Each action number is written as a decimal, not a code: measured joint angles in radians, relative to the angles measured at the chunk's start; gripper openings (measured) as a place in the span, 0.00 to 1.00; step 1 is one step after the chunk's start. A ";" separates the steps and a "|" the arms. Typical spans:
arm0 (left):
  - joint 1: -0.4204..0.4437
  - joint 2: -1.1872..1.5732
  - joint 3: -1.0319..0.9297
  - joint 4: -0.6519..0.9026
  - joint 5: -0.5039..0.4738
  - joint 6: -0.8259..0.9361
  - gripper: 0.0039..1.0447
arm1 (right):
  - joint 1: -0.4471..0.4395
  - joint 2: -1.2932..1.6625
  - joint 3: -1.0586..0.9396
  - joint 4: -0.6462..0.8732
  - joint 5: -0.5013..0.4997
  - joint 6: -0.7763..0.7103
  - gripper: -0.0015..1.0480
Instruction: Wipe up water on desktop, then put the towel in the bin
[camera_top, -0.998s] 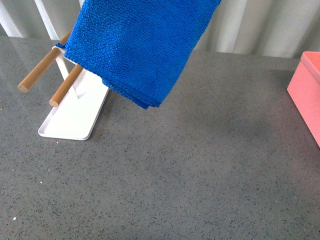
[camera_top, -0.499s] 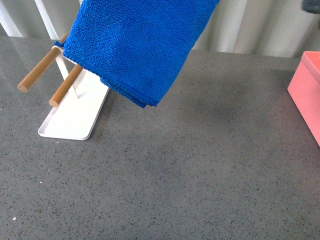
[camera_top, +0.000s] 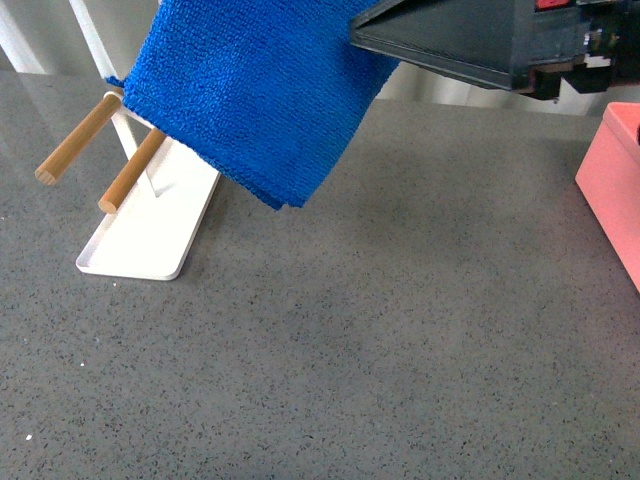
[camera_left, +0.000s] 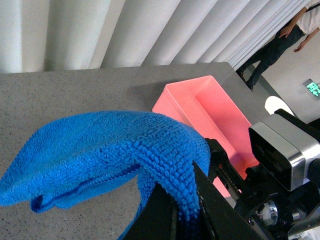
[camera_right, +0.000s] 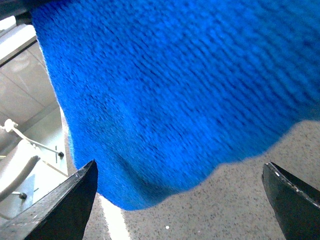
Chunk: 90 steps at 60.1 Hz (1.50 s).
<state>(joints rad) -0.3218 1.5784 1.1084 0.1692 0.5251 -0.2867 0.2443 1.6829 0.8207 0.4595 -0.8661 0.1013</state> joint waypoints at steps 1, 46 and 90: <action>0.000 0.000 0.000 0.000 0.000 0.000 0.03 | 0.006 0.006 0.005 0.011 0.001 0.006 0.93; 0.000 0.000 0.000 0.000 -0.001 -0.003 0.21 | 0.061 0.132 0.094 0.165 0.061 0.132 0.28; 0.047 -0.217 -0.475 0.578 -0.795 0.252 0.37 | 0.007 0.080 0.064 0.091 0.087 0.104 0.04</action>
<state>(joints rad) -0.2752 1.3617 0.6334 0.7471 -0.2695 -0.0345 0.2516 1.7634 0.8852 0.5503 -0.7788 0.2050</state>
